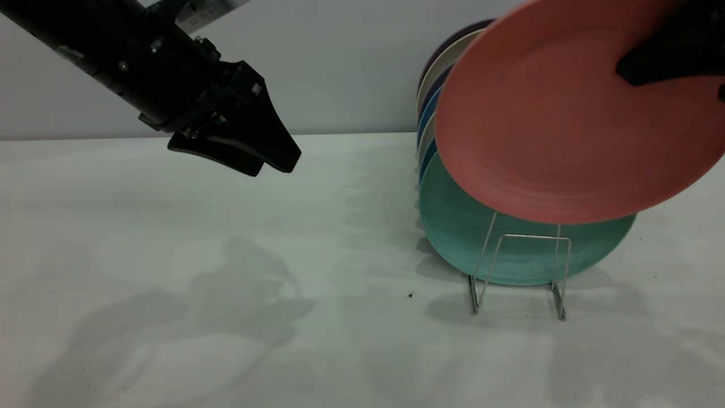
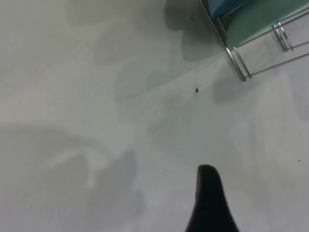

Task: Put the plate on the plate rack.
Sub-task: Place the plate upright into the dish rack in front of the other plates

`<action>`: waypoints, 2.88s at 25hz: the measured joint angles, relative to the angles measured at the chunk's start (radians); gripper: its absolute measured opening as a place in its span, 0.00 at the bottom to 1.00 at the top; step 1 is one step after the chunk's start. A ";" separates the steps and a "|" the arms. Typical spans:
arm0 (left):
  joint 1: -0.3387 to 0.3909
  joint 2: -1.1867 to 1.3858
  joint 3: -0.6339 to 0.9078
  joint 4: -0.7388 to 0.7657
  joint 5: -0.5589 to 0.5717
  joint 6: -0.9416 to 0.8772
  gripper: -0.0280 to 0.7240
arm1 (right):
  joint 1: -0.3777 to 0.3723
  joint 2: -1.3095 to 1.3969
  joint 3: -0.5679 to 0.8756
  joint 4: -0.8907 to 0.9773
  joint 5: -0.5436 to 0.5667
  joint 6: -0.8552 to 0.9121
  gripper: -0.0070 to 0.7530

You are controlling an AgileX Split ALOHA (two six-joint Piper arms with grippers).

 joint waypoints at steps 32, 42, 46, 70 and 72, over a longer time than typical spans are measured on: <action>0.000 0.000 0.000 0.001 -0.018 0.003 0.75 | 0.000 0.091 -0.028 0.111 -0.019 -0.114 0.19; 0.000 0.000 0.000 0.001 -0.020 0.003 0.75 | 0.000 0.153 -0.038 0.203 -0.022 -0.180 0.19; 0.000 0.000 0.000 0.001 -0.020 0.003 0.75 | 0.000 0.197 -0.039 0.214 -0.023 -0.180 0.19; 0.000 0.000 0.000 0.001 -0.022 0.001 0.75 | 0.047 0.347 -0.049 0.248 -0.070 -0.181 0.19; 0.000 0.000 0.000 0.001 -0.022 0.001 0.75 | 0.047 0.347 -0.049 0.247 -0.071 -0.181 0.19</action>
